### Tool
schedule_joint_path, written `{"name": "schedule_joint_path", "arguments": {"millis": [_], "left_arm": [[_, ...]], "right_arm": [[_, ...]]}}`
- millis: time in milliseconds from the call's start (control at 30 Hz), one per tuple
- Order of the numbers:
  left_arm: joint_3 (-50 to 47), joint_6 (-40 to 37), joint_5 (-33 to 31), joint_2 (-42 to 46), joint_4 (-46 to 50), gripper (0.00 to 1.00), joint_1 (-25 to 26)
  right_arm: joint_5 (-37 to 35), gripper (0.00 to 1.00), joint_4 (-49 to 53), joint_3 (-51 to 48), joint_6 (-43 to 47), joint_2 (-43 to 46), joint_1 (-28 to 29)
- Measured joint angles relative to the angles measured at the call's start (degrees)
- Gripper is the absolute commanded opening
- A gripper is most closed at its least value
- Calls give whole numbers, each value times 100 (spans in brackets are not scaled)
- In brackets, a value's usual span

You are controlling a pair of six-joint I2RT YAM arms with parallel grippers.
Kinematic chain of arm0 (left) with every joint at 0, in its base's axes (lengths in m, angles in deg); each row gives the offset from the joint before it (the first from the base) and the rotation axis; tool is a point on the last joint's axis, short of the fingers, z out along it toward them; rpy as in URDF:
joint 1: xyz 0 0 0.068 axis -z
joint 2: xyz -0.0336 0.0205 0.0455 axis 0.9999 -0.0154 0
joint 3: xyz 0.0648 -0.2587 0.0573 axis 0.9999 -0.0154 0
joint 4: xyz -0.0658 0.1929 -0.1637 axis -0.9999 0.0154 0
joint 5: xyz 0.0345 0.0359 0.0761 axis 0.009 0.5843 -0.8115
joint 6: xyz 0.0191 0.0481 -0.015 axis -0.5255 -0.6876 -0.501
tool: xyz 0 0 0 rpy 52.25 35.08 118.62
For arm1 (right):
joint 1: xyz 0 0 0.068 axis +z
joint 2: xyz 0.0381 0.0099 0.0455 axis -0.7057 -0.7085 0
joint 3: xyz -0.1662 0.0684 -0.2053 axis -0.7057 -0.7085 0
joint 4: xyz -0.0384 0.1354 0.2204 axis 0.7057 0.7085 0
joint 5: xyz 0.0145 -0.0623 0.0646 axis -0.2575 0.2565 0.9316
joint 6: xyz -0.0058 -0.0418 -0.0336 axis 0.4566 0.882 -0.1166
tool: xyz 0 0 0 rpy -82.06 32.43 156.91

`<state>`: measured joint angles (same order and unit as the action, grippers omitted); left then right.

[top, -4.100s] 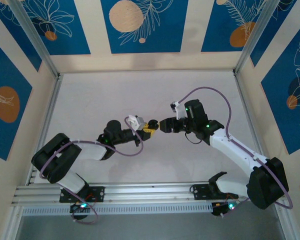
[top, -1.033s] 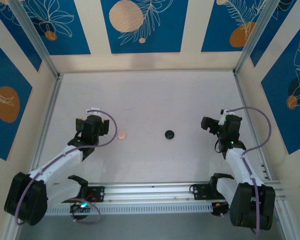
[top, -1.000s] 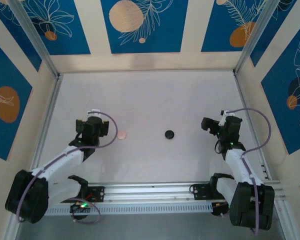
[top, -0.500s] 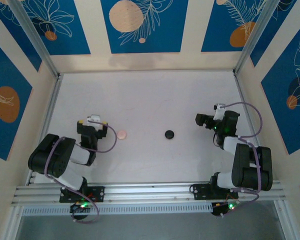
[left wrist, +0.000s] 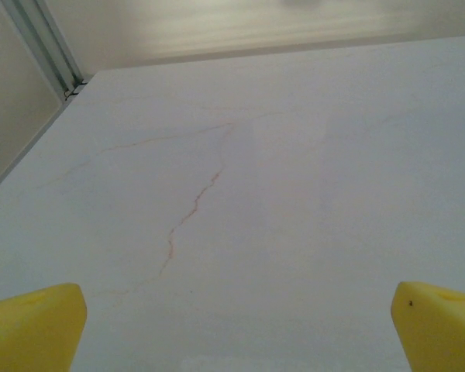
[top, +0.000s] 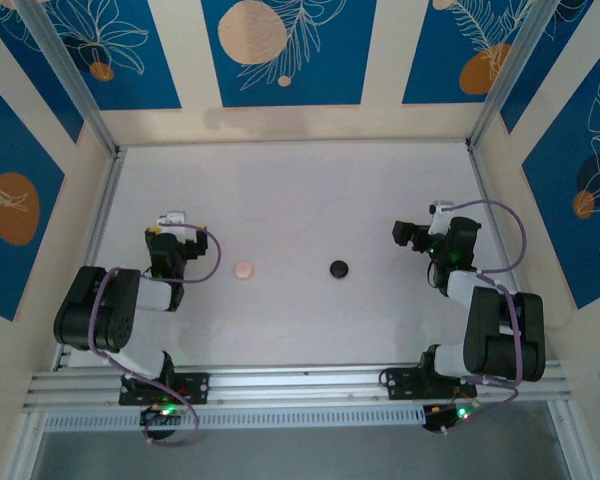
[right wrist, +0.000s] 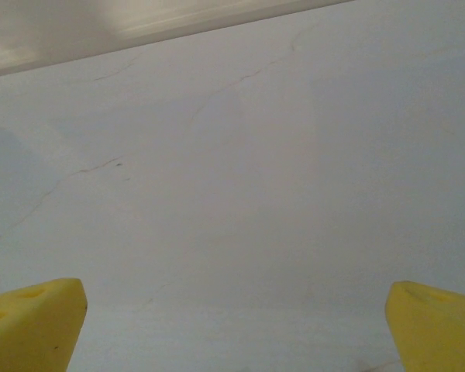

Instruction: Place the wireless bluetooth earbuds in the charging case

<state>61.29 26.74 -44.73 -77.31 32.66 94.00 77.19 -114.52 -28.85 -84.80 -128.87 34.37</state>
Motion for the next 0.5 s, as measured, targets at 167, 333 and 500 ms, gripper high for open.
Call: {"name": "schedule_joint_path", "arguments": {"millis": [167, 333, 500], "left_arm": [[-2, 35, 31, 0, 0, 100, -2], [-2, 37, 31, 0, 2, 100, -2], [-2, 37, 33, 0, 2, 100, -2]], "right_arm": [[-203, 99, -192, -304, 0, 284, 118], [-205, 99, -350, -474, -2, 435, 105], [-168, 99, -472, -503, -4, 431, 127]]}}
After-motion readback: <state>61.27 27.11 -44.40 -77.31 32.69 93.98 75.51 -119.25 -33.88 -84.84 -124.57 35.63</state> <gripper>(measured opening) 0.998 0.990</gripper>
